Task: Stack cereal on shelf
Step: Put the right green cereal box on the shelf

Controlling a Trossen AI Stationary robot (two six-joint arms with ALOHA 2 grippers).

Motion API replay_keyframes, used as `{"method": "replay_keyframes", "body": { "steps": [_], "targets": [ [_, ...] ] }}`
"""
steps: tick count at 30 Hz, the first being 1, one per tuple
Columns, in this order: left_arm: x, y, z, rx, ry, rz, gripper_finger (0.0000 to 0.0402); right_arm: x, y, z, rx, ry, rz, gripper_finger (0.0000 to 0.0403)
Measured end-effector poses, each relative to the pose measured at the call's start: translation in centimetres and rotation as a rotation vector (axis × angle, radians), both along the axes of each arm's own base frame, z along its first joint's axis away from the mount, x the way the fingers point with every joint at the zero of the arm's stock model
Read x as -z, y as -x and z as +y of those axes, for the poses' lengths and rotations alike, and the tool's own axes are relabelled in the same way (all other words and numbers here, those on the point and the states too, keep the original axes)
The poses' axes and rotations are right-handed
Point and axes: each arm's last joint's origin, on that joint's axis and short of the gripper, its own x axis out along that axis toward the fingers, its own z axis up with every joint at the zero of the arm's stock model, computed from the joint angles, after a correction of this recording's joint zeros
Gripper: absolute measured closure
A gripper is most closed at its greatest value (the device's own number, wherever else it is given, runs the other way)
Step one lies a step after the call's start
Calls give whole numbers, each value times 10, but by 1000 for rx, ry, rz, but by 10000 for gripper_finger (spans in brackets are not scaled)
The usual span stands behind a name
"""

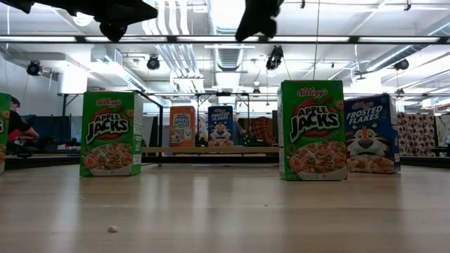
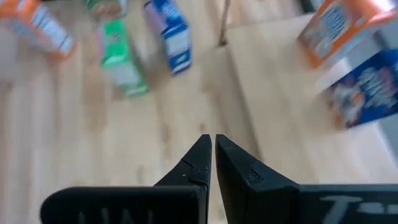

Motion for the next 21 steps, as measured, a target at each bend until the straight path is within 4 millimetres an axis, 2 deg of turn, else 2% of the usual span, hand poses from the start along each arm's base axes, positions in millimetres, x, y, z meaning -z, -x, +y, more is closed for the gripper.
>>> {"method": "replay_keyframes", "body": {
  "steps": [4, 12, 21],
  "targets": [
    [0, 0, 0, 0, 0, -3, 401, 2, 11, 20, -3, -52, 97, 390],
    [-1, 0, 0, 0, 1, -11, 401, 20, 22, 57, -6, -117, 332, 390],
    [-1, 0, 0, 0, 6, -11, 401, 22, 26, 92, -75, -127, 362, 390]
  ]
}}
